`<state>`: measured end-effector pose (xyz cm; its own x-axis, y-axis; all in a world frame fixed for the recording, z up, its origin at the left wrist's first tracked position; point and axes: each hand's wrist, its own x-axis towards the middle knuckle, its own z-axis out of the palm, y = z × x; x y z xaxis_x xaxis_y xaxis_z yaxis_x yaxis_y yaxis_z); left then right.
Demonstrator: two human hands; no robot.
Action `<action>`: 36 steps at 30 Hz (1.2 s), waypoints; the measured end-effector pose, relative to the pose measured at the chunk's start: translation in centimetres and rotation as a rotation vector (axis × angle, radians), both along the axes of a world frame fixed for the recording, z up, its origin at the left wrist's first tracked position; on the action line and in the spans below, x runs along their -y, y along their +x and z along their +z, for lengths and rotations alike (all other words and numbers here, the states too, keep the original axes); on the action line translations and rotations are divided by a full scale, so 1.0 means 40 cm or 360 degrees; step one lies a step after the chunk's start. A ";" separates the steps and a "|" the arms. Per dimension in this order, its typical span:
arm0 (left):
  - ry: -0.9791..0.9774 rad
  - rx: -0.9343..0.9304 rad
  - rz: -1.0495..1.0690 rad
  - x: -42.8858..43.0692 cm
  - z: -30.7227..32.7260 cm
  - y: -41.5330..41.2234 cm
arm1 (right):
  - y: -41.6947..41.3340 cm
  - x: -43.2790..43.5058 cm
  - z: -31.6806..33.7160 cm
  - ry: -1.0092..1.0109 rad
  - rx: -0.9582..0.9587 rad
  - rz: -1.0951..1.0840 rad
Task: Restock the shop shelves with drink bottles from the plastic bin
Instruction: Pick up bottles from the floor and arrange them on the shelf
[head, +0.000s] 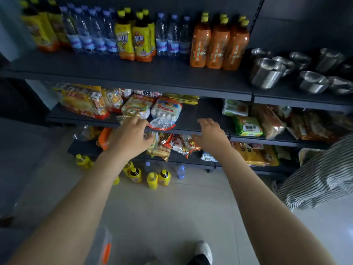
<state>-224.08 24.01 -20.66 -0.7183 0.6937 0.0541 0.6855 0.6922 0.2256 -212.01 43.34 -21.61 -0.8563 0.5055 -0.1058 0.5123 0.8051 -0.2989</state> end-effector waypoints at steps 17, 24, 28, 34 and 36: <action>-0.0077 0.0182 0.0077 -0.124 -0.557 -0.102 | -0.115 -0.144 -0.626 -0.0211 0.0238 -0.0009; -0.0041 0.0144 0.0023 -0.223 -0.850 -0.136 | -0.166 -0.223 -0.959 -0.0289 0.0250 -0.0022; -0.0008 0.0125 -0.0017 -0.254 -1.052 -0.175 | -0.209 -0.241 -1.175 -0.0286 0.0285 -0.0020; -0.0010 0.0092 -0.0083 -0.290 -1.373 -0.258 | -0.282 -0.287 -1.527 -0.0170 0.0253 -0.0050; 0.0014 0.0069 -0.0093 -0.307 -1.467 -0.288 | -0.303 -0.308 -1.626 -0.0143 0.0189 -0.0065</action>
<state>-235.59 36.30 -79.33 -0.6783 0.7342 0.0301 0.7142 0.6491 0.2620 -224.13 55.66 -86.64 -0.8141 0.5235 -0.2514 0.5799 0.7557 -0.3042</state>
